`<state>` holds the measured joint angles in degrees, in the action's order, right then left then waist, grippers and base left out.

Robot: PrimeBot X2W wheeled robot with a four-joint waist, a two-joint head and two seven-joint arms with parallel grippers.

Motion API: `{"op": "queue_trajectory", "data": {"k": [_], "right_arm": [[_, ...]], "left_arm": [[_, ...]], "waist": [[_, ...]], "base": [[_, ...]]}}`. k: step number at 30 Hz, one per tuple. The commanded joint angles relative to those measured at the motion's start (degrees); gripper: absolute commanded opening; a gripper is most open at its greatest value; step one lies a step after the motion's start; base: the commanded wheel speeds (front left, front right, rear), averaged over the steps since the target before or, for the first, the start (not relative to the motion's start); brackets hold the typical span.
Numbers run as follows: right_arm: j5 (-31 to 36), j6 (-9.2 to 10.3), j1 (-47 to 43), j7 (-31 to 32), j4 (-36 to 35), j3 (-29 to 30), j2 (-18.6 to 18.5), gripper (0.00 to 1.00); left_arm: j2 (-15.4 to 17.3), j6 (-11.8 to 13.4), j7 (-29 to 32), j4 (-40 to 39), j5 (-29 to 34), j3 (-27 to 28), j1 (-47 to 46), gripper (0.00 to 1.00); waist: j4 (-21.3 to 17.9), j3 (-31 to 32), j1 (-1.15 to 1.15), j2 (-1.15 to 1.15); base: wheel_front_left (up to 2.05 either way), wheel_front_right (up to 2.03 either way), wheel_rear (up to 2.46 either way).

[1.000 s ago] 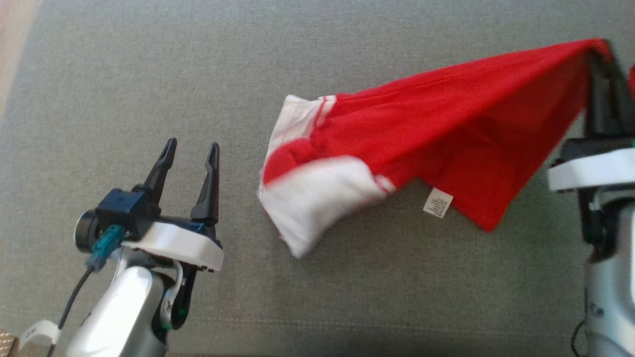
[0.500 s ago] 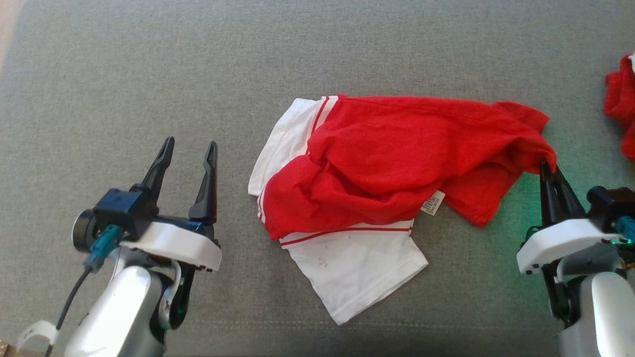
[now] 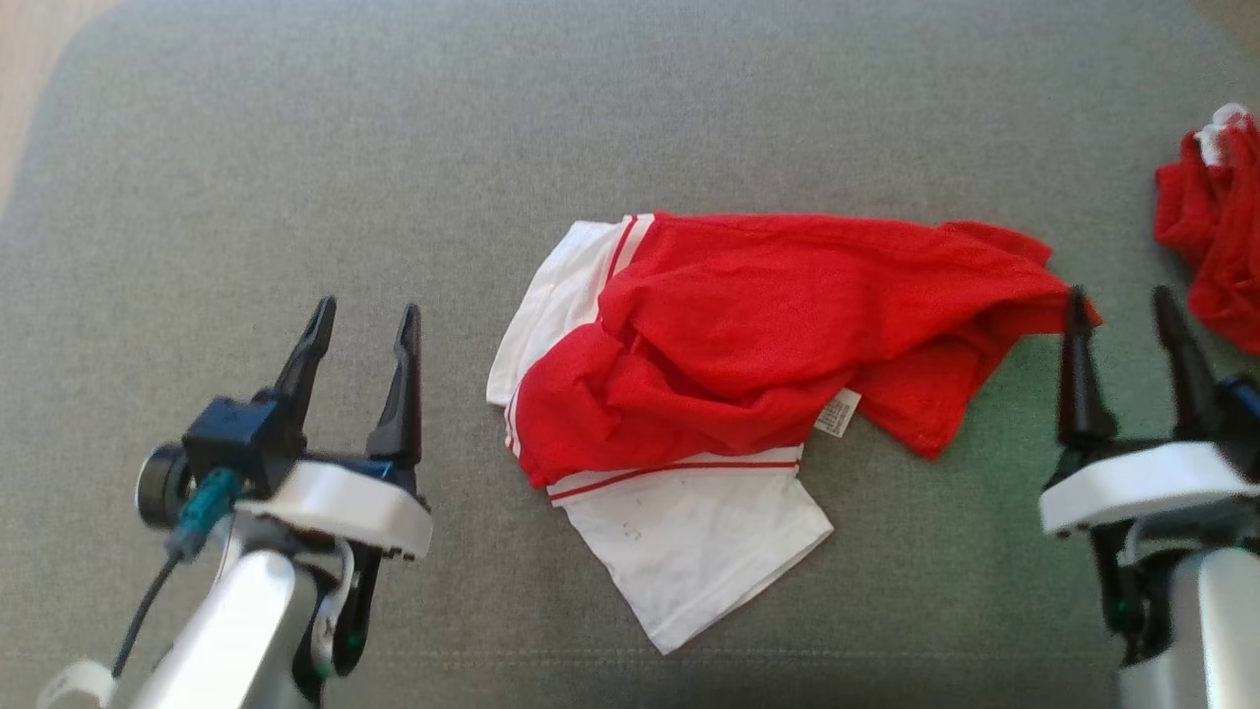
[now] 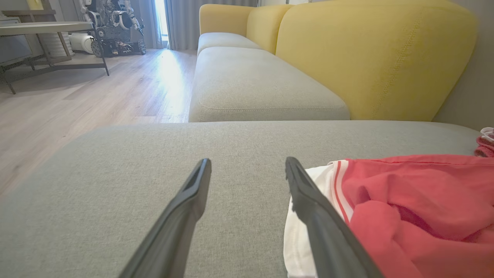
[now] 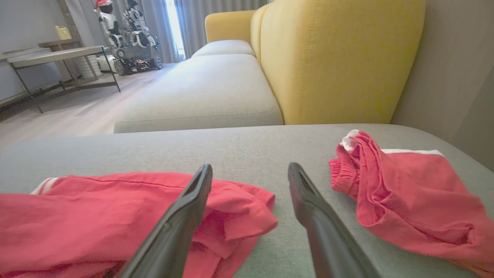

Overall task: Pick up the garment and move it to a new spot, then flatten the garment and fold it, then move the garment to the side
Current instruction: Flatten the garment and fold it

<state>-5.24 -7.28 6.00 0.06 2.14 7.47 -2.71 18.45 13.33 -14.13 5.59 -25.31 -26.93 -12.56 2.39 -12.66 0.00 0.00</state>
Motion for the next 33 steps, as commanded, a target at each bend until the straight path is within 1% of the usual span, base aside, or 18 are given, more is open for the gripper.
{"op": "queue_trajectory", "data": {"k": [1, 6, 13, 18, 33], "right_arm": [[-0.4, -0.21, -0.36, -0.18, -2.69, -2.05, -0.18, 1.0], [-0.66, -0.21, -2.52, 1.15, -5.99, -5.03, -0.18, 1.0], [-1.22, -0.21, -6.42, 2.69, -7.43, -7.34, -0.18, 1.0], [-1.54, -0.21, -7.75, 3.14, -7.9, -7.59, -0.17, 1.0], [-2.08, -0.21, -7.7, 3.22, -8.23, -7.73, -0.17, 1.0]], "left_arm": [[1.85, 0.65, -0.42, -1.9, -0.23, 2.74, -0.72, 1.0], [2.2, 1.51, -0.29, -2.33, -0.37, 2.76, 1.33, 1.0], [2.61, 2.3, 0.41, -2.82, -0.82, 2.37, 4.05, 1.0], [2.94, 2.78, 0.99, -3.51, -1.09, 2.24, 5.17, 1.0], [3.37, 3.11, 1.93, -4.17, -1.14, 1.52, 5.01, 1.0]], "waist": [[-0.24, 0.89, 0.0, 0.0], [-0.58, 3.1, 0.0, 0.0], [-0.76, 5.73, 0.0, 0.0], [-0.86, 6.21, 0.0, 0.0], [-0.67, 5.81, 0.0, 0.0]], "base": [[0.0, 0.0, 0.0], [0.0, 0.0, 0.0], [0.0, 0.0, 0.0], [0.0, 0.0, 0.0], [0.0, 0.0, 0.0]]}}
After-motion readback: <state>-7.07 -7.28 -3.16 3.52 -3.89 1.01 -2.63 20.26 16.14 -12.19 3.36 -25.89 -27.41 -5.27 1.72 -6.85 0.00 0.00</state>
